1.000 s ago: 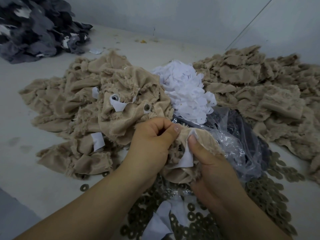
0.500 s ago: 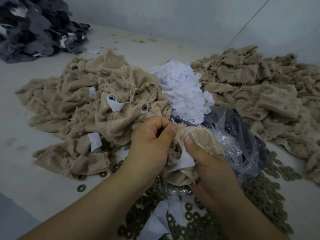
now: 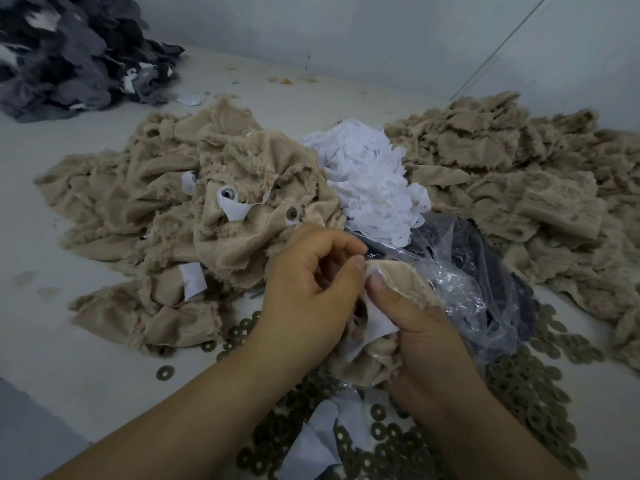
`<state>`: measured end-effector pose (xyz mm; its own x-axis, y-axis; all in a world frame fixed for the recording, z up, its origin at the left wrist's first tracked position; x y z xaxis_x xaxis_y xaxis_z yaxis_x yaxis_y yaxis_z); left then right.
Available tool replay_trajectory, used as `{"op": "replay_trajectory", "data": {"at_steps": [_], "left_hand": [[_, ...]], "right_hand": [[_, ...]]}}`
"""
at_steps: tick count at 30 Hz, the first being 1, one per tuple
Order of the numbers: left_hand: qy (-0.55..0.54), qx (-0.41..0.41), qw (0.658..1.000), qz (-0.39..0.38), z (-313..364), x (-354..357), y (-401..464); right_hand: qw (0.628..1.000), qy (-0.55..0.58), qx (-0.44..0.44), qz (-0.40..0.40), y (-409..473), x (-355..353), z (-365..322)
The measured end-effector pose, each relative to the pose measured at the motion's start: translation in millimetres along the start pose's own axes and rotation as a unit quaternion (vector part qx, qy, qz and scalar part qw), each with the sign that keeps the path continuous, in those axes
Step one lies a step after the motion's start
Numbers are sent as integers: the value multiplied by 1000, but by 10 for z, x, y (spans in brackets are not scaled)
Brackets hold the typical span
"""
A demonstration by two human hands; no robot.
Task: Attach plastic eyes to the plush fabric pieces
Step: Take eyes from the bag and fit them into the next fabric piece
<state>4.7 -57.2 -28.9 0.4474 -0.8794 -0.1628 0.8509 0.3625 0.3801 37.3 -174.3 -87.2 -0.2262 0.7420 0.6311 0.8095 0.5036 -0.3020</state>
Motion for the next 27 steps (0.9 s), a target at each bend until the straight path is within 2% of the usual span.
{"op": "replay_trajectory", "data": {"at_steps": [4,9,12,14,19,27], "left_hand": [[63,24,997,-49,53,73,30],[41,39,998,-6,18,4,60],[0,-13,1000,9,-51,-37,66],[-17,-24,999,-19,-51,-28,62],[46,19,987,-151,15,22,81],[-6,-2,985,-171,2,-85,169]], "right_hand": [[999,-12,-34,10,-9,-2,-1],[999,-9,-39,12,-9,-4,-23],[1000,-8,-22,-7,6,5,0],[1000,-12,-25,-6,14,-2,-1],[998,-18,-52,-17,22,-40,8],[998,-30,-57,24,43,-51,0]]}}
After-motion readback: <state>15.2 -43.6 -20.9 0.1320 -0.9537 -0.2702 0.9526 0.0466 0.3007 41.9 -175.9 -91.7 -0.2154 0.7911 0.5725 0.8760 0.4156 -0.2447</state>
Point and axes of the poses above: each hand's wrist, its own y-axis towards the middle knuckle, its own x-axis out of the palm, z = x × y, the point moved 5 cm from there along y, towards the middle knuckle, and after that the axes turned 1 degree about -x, right-handed, at the moved point
